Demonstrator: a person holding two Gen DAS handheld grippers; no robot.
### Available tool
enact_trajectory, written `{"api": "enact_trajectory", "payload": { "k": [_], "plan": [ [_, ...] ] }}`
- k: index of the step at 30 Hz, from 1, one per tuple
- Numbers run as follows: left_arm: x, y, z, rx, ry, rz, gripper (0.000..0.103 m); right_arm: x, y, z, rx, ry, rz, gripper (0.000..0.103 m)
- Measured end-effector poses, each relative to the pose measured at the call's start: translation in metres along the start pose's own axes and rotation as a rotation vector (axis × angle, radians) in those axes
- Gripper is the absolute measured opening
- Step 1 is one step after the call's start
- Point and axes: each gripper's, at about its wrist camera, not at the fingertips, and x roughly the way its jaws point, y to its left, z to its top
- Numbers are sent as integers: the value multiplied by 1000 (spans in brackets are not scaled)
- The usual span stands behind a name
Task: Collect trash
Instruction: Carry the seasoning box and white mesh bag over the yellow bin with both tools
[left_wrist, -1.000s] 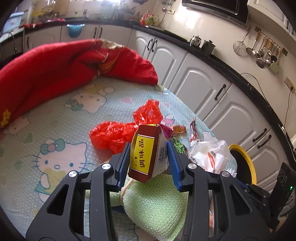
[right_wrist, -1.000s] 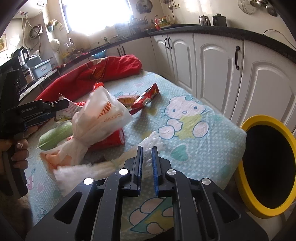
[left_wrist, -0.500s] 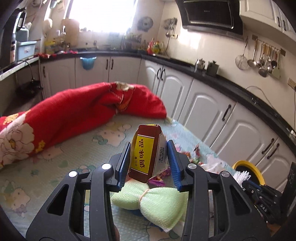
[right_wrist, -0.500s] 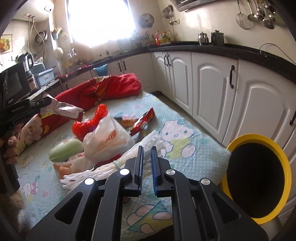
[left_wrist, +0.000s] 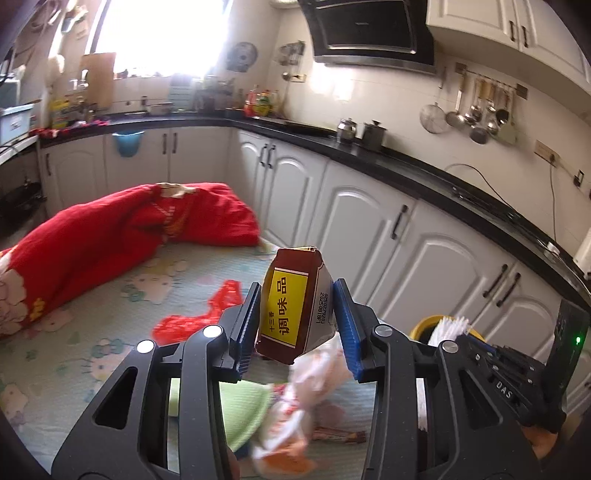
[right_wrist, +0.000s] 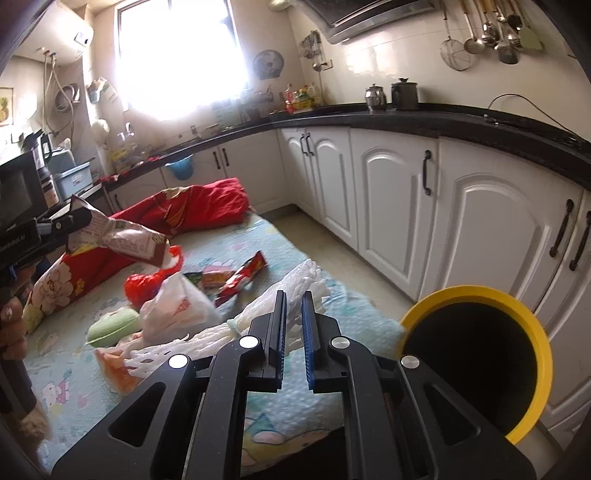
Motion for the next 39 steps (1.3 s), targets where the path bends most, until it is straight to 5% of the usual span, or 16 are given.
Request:
{"api": "enact_trajectory", "payload": {
  "k": [16, 39],
  "plan": [
    [38, -84, -15, 88, 46, -116, 32, -22, -71, 9, 73, -43, -126, 9],
    [96, -176, -52, 172, 143, -211, 32, -31, -173, -25, 150, -6, -341, 9]
  ]
}}
